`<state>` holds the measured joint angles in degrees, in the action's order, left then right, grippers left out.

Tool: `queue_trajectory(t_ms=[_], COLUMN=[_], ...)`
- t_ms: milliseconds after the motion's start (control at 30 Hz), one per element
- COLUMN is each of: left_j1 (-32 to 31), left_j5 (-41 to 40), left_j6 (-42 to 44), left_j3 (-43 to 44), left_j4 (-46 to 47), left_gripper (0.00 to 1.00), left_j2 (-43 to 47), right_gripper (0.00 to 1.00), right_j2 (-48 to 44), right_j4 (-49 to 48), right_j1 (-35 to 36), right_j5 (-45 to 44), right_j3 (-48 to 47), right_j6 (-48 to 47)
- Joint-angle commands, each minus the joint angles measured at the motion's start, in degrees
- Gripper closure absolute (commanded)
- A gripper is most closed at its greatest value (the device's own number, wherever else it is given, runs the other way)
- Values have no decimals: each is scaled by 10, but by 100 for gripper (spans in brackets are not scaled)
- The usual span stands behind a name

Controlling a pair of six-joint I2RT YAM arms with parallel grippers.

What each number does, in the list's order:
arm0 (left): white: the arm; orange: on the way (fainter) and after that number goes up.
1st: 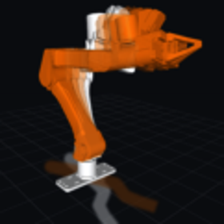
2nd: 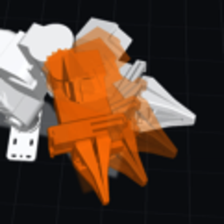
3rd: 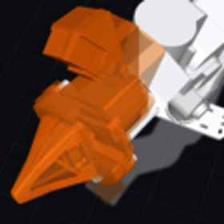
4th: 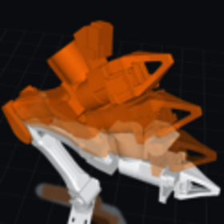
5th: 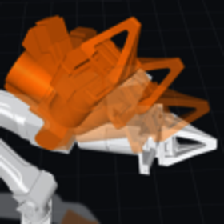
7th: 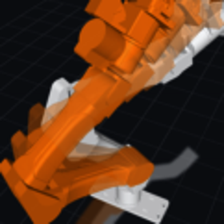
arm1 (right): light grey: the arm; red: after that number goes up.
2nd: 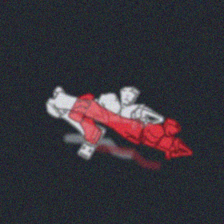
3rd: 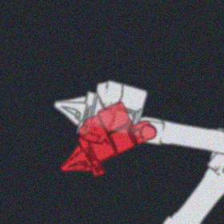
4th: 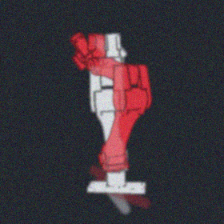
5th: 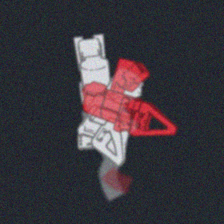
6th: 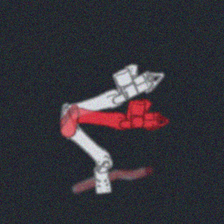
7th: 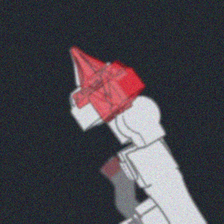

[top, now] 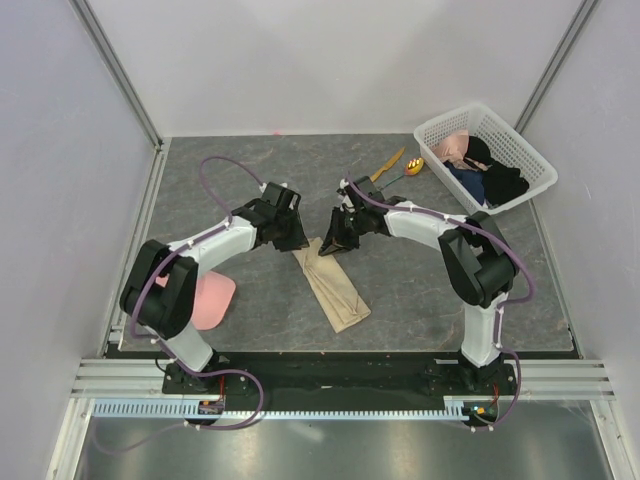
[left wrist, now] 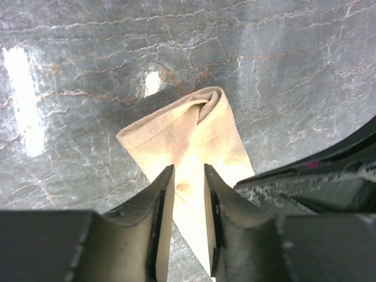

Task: Fold the napkin into a case and place the utensils inside
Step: Grasp the top corner of the smaller rectangle folded napkin from the folded napkin.

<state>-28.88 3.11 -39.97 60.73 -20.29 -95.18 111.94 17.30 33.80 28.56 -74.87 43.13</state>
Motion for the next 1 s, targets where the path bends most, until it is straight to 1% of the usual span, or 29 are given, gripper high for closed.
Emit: queue_trajectory(t_ms=[0,67,233,367,500,667,733,767,833,867,933,967], left_j1=[2,2,1,-1,-5,-13,-13,-13,-12,-12,-10,-10], left_j5=[0,0,-2,-5,-4,3,4,0,-10,-13,-12,-10], left_j6=[35,43,69,80,80,75,68,65,55,50,44,34], left_j3=[35,49,70,78,81,93,97,101,105,106,101,88], left_j4=[-26,-32,-37,-37,-38,-40,-46,-52,-71,-78,-100,-106], left_gripper=[64,64,66,68,72,80,79,75,71,67,65,65], left_j2=[-1,-25,-47,-61,-73,-88,-84,-71,-52,-32,-7,4], right_gripper=[86,87,91,94,95,95,96,96,95,93,92,87], right_j2=[22,47,88,112,124,154,152,146,115,102,56,40], right_j4=[14,1,-22,-45,-72,-96,-94,-88,-70,-45,-15,16], right_j1=[-2,-6,-8,-9,-8,-8,-9,-10,-15,-16,-22,-21], right_j5=[-3,4,23,37,45,57,61,62,59,58,53,49], right_j3=[-38,-58,-97,-104,-96,-106,-111,-109,-91,-80,-48,-38], right_j6=[-8,3,37,56,78,94,92,87,58,45,6,-10])
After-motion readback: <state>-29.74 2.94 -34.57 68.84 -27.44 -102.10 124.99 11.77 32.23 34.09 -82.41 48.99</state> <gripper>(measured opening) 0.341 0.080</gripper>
